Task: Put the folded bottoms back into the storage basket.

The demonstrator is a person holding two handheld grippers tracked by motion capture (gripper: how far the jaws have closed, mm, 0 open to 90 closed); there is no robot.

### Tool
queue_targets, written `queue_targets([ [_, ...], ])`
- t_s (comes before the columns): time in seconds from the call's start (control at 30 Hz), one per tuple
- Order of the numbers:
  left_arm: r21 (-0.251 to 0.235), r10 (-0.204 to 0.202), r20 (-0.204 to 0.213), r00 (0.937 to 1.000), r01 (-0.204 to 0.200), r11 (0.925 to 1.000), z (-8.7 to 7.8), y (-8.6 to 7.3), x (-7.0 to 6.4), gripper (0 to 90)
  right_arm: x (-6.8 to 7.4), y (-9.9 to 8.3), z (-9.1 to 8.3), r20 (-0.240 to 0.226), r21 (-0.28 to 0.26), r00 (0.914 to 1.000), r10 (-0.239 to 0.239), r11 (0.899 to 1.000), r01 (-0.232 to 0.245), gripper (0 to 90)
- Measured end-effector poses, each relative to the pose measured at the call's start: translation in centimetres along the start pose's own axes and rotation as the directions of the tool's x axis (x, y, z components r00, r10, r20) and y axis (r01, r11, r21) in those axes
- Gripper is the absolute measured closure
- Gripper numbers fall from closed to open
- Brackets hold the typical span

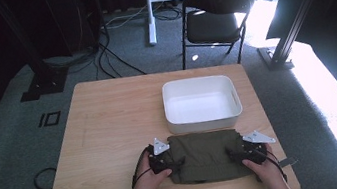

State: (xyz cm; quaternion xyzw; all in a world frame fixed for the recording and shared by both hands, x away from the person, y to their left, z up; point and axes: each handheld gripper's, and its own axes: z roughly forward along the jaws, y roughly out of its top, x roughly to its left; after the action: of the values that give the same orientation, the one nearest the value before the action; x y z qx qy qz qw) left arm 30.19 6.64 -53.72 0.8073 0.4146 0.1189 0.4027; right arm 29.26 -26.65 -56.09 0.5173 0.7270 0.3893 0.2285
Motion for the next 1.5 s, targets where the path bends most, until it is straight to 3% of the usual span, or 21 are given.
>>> queue_targets([
  [0.07, 0.003, 0.0, -0.002, 1.0, 0.0, 1.0, 0.2, 0.0, 0.0, 15.5, 0.0, 0.0, 0.3, -0.008, 0.055, 0.9999, -0.014, 0.998, 0.014, 13.5],
  [0.13, 0.007, -0.02, -0.003, 0.9998, 0.02, 0.9998, 0.5, -0.1, 0.1, 15.6, 0.1, 0.1, 0.5, -0.006, 0.072, 0.9998, -0.02, 0.997, 0.021, 13.7],
  [0.23, -0.007, -0.05, 0.003, 0.9988, 0.05, 0.9987, 0.9, -0.4, 0.3, 15.5, 0.1, 0.1, 0.6, -0.01, 0.086, 0.9998, -0.018, 0.996, 0.019, 13.6],
  [0.33, -0.025, -0.111, 0.01, 0.9938, 0.111, 0.9935, 1.7, -0.9, 0.4, 15.5, 0.1, 0.1, 0.6, -0.01, 0.086, 0.9998, -0.018, 0.996, 0.019, 13.5],
  [0.47, -0.037, -0.118, 0.001, 0.993, 0.118, 0.9923, 2.0, -1.0, 0.3, 15.5, 0.2, 0.1, 0.6, -0.001, 0.087, 0.9999, -0.016, 0.996, 0.016, 13.6],
  [0.57, -0.035, -0.112, -0.001, 0.9937, 0.112, 0.9931, 2.0, -0.9, 0.3, 15.6, 0.3, 0.1, 0.6, 0.006, 0.088, 0.9999, -0.014, 0.996, 0.013, 13.6],
  [0.7, -0.023, -0.063, -0.001, 0.998, 0.063, 0.9978, 2.1, -0.8, 0.1, 22.9, 0.5, 0.1, 0.6, 0.002, 0.085, 0.9996, -0.028, 0.996, 0.028, 18.5],
  [0.8, -0.013, -0.025, 0.004, 0.9997, 0.025, 0.9996, 2.4, -0.6, -0.2, 32.3, 0.8, 0.1, 0.5, -0.015, 0.074, 0.9989, -0.045, 0.996, 0.046, 28.2],
  [1.07, -0.007, 0.039, 0.011, 0.9992, -0.039, 0.9992, 2.9, -0.3, -1.2, 57.7, 1.3, 0.3, 0.4, -0.111, 0.063, 0.9911, -0.073, 0.995, 0.081, 65.6],
  [1.27, -0.034, 0.034, 0.025, 0.9991, -0.033, 0.9989, 2.7, -0.4, -1.1, 66.8, 1.4, 0.4, 0.2, -0.119, 0.064, 0.9901, -0.075, 0.995, 0.083, 78.4],
  [1.5, -0.059, 0.022, 0.053, 0.9983, -0.019, 0.9981, 2.2, -0.5, -0.9, 71.6, 1.6, 1.0, -1.0, -0.123, 0.058, 0.9904, -0.063, 0.996, 0.07, 80.4],
])
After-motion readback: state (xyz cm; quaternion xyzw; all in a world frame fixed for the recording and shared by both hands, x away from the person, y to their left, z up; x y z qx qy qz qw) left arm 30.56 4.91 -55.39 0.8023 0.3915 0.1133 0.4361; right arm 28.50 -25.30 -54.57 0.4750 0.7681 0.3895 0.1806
